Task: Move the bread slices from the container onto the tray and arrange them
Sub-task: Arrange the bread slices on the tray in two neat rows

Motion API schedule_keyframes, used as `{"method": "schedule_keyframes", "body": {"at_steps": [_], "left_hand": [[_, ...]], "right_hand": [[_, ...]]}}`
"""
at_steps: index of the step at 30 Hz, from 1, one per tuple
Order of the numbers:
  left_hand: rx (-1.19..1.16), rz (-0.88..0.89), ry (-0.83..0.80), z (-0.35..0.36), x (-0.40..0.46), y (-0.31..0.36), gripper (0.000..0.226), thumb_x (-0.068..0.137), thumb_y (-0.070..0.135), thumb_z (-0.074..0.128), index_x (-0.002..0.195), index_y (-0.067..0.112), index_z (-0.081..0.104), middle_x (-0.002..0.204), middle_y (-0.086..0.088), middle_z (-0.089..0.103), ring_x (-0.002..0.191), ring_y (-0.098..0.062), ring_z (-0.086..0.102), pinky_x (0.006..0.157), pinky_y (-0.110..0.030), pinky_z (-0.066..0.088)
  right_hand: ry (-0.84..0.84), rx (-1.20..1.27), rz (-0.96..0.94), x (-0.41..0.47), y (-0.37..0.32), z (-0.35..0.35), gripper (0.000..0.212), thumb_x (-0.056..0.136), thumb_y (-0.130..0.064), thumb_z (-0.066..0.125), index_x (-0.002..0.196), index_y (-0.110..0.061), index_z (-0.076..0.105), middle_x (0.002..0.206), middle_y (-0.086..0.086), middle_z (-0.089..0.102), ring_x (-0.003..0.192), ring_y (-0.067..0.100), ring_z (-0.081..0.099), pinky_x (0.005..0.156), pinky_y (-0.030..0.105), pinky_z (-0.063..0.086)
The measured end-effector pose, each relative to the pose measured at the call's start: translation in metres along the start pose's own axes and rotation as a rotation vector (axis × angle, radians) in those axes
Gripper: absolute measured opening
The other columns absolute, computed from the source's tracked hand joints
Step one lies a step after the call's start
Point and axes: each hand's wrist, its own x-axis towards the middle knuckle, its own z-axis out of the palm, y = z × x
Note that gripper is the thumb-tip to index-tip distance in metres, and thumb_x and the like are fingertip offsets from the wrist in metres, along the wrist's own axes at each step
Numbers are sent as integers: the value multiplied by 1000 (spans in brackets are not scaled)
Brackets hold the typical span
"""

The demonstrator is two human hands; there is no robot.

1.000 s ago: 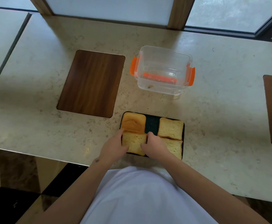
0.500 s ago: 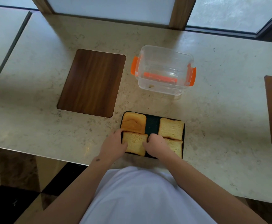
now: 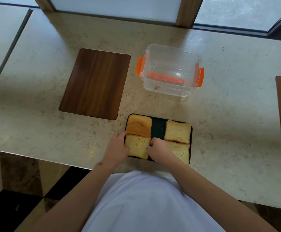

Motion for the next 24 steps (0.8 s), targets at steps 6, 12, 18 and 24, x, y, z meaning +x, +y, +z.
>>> {"method": "schedule_keyframes", "body": {"at_steps": [6,12,18,24], "left_hand": [[-68,-30,-25,0,-1,-3,50,85,8,63,134,11,53,126,-9,54,106,-22,56,90,-39,50],[-67,-40,-29,2,-5,-4,48,89,9,61,136,10,52,131,-12,51,115,-27,54,98,-43,48],[-30,-23,-37,2,-9,0,49,89,6,59,136,10,51,133,-12,48,115,-28,52,98,-40,46],[92,80,-3,5,-15,-3,48,88,7,64,135,11,54,131,-12,49,113,-27,52,95,-34,47]], "right_hand": [[-12,46,8,-5,1,-5,12,92,-11,52,80,-11,49,71,3,49,58,18,43,47,27,31],[3,48,-61,-16,7,-7,24,92,-4,44,101,5,64,77,10,56,65,20,47,52,29,34],[-49,-11,-80,-14,3,3,25,94,-1,38,74,-14,47,73,1,47,60,14,40,48,24,29],[-42,-44,-132,-12,9,3,18,89,2,41,86,-5,57,84,12,57,70,22,49,58,32,39]]}}
